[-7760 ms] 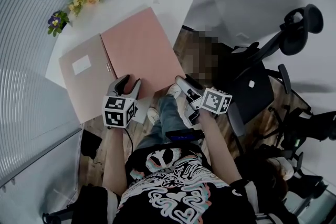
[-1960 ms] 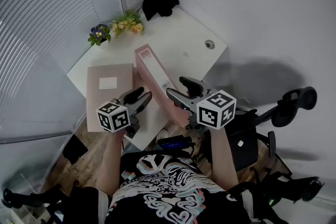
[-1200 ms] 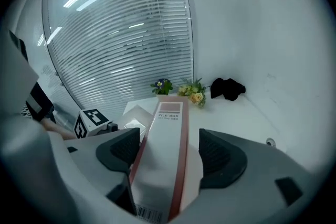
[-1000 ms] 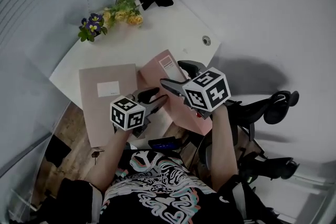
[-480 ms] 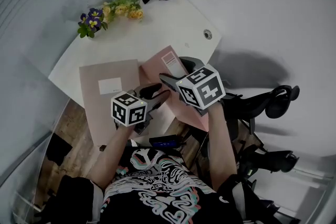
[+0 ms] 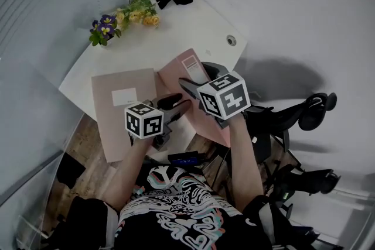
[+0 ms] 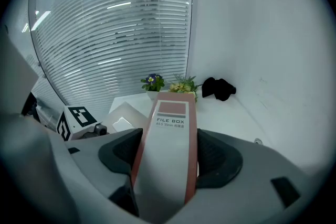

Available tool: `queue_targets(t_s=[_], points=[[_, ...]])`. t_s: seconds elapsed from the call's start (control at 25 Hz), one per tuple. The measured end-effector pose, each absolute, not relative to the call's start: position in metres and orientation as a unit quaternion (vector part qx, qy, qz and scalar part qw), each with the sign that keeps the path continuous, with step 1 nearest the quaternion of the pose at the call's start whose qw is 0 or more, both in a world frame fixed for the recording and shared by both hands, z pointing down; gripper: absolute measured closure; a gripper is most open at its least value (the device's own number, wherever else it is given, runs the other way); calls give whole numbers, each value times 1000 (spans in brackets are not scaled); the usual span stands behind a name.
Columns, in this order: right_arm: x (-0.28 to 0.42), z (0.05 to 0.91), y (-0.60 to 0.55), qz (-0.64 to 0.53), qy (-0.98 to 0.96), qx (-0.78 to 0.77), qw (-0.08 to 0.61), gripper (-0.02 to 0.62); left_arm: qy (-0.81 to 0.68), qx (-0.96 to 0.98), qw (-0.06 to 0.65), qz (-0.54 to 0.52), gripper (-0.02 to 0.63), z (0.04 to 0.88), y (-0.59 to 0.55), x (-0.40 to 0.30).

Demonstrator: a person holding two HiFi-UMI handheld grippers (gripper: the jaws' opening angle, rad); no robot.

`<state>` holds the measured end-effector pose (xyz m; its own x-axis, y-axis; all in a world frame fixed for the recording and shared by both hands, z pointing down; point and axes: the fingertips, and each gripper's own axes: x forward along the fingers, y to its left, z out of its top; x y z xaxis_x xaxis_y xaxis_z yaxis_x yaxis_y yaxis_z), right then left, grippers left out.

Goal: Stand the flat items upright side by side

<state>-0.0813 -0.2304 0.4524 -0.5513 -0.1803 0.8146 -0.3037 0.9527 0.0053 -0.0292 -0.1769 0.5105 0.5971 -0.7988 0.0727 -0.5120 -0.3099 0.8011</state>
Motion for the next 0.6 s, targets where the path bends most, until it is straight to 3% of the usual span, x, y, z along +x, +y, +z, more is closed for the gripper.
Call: queue_targets(t_s=[0.6], points=[[-61, 393, -248, 70, -916, 219, 329, 281, -426, 797, 392, -175, 446, 482, -168, -12]])
